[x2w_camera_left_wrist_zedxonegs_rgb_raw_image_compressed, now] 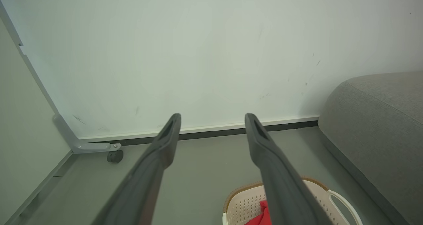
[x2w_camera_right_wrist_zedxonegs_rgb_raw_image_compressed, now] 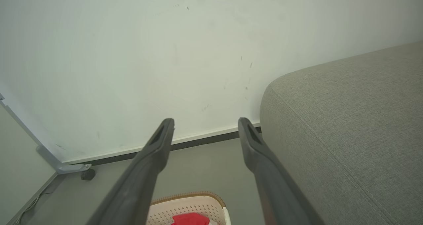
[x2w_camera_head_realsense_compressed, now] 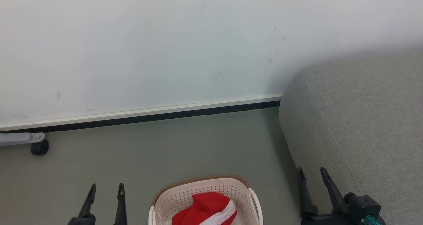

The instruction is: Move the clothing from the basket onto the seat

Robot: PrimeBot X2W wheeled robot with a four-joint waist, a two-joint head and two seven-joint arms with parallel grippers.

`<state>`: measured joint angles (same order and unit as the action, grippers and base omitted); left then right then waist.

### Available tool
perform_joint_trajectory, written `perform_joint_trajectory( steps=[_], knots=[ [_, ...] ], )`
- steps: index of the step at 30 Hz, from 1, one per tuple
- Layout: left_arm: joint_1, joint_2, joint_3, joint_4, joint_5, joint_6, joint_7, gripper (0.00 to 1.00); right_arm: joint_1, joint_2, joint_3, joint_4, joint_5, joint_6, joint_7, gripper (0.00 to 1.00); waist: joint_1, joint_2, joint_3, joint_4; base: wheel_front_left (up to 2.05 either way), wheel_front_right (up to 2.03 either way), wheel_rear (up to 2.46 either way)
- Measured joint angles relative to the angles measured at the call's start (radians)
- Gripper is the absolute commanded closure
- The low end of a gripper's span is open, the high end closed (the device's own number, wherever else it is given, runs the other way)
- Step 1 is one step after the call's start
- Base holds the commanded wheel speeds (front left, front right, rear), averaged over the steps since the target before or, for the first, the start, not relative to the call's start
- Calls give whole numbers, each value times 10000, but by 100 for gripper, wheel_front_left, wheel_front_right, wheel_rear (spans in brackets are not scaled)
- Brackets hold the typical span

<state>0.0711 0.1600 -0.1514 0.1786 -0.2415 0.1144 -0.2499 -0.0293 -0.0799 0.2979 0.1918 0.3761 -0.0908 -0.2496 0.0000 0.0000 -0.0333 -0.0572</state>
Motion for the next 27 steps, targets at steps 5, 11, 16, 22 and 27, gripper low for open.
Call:
perform_joint_trajectory(
  steps=[5,11,16,22,27],
  knots=[
    [0,-13,46,0,23,-2,0,0,3,4,-23,2,-2,29,0,0,0,0,30,2,0,0,0],
    [40,-13,81,-65,69,-2,0,0,37,8,-40,-21,-61,31,0,0,0,0,114,-3,0,0,0],
    [126,46,54,-148,163,-100,0,0,48,12,-48,-211,-73,79,0,0,0,0,312,-24,0,0,0],
    [-105,188,-151,-360,309,-278,0,0,-6,23,-125,-566,-165,86,0,0,1,0,798,-69,0,0,0],
    [-555,196,-330,-314,527,-391,-27,0,-250,36,-282,-769,-259,61,0,0,1,0,1396,-143,0,0,0]
  ],
)
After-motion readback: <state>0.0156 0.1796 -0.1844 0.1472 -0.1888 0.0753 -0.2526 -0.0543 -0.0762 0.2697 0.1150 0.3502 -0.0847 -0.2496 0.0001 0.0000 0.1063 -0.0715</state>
